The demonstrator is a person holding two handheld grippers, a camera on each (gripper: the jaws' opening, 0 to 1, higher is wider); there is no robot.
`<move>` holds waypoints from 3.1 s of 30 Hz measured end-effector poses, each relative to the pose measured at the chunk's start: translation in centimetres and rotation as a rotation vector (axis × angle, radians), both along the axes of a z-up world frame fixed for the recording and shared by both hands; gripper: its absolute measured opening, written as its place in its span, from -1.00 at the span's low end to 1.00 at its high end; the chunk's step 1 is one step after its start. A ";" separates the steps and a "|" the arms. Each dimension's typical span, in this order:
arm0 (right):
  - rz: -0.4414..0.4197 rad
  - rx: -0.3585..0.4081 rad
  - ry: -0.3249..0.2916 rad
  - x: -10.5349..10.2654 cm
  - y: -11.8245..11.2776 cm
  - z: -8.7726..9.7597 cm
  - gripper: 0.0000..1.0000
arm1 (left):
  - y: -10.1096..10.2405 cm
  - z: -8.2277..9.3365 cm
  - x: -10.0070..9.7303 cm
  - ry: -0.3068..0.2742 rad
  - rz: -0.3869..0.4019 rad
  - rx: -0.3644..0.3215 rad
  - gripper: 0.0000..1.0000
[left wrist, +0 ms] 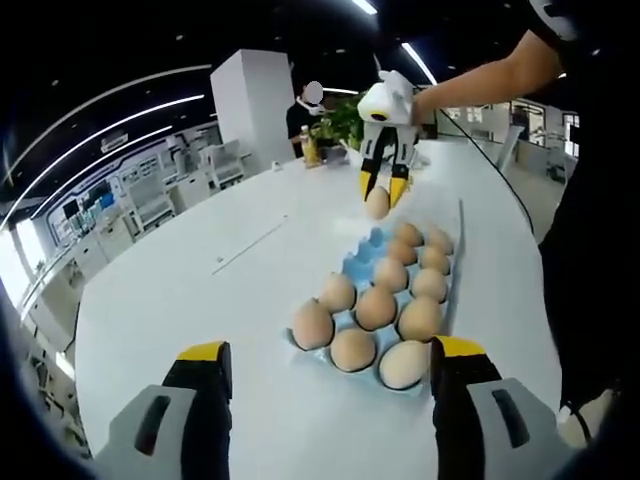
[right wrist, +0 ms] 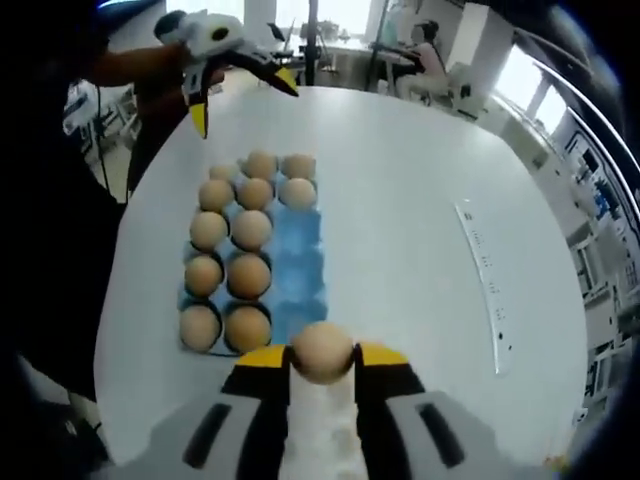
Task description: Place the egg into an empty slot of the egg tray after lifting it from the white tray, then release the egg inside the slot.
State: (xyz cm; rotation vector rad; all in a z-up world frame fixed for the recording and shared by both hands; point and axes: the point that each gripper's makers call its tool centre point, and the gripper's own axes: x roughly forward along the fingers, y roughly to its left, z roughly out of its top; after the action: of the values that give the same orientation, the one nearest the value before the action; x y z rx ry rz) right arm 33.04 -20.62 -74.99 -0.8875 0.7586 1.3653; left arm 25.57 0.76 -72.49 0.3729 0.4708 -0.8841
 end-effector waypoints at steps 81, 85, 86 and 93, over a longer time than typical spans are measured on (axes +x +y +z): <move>0.092 0.051 0.146 -1.6 9.9 -3.7 -0.45 | 0.2 0.2 -0.3 0.004 0.017 -0.026 0.49; 0.080 0.063 0.142 -1.6 9.2 -3.4 -0.45 | 0.0 0.3 -0.3 -0.001 0.012 -0.022 0.49; 0.080 0.058 0.135 -1.6 9.0 -3.4 -0.45 | 0.0 0.4 -0.3 -0.002 0.011 -0.023 0.48; 0.036 0.056 0.130 -1.0 6.9 -3.4 -0.47 | -0.4 0.5 -0.2 -0.005 0.005 -0.022 0.48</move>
State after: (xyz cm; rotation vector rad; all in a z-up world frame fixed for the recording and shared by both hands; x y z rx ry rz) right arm 32.00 -13.69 -78.42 -0.7779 0.8027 1.4803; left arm 25.39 0.40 -71.96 0.3539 0.4570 -0.8830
